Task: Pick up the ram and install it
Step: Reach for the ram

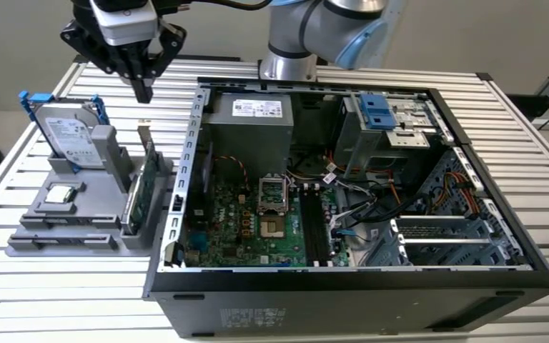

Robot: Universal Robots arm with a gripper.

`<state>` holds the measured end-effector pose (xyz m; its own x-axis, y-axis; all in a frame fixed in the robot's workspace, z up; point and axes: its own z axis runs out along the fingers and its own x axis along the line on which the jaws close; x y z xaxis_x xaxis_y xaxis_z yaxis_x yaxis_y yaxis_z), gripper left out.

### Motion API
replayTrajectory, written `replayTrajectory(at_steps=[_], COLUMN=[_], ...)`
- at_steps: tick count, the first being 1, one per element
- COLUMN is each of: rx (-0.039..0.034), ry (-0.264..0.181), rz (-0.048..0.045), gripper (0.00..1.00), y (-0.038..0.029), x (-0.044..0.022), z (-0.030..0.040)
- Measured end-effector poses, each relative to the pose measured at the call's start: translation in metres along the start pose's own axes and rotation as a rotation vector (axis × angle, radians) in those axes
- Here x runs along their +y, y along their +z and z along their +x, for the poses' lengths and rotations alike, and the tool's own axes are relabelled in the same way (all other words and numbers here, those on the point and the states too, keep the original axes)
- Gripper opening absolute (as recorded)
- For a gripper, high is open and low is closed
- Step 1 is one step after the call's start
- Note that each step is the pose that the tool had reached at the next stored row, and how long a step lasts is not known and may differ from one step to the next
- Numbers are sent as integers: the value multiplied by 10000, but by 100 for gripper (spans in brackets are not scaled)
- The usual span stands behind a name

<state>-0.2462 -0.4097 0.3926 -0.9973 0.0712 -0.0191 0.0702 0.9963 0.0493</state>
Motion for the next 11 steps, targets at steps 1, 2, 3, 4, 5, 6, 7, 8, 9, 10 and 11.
replayTrajectory(at_steps=[1,2,3,4,5,6,7,8,9,10,11], rx=[0,0,0,0,0,0,-1,0,-1,0,0], ry=[0,1,0,1,1,0,0,1,0,1,0], rz=[0,0,0,0,0,0,-1,0,0,0,0], gripper=[0,0,0,0,0,0,0,0,0,0,0], y=[0,-1,-1,-1,-2,-2,-2,-3,-3,-4,-4], x=[-3,-6,-9,-11,-13,-16,-18,-21,-24,-27,-30], z=[14,27,39,51,62,73,85,98,110,123,133])
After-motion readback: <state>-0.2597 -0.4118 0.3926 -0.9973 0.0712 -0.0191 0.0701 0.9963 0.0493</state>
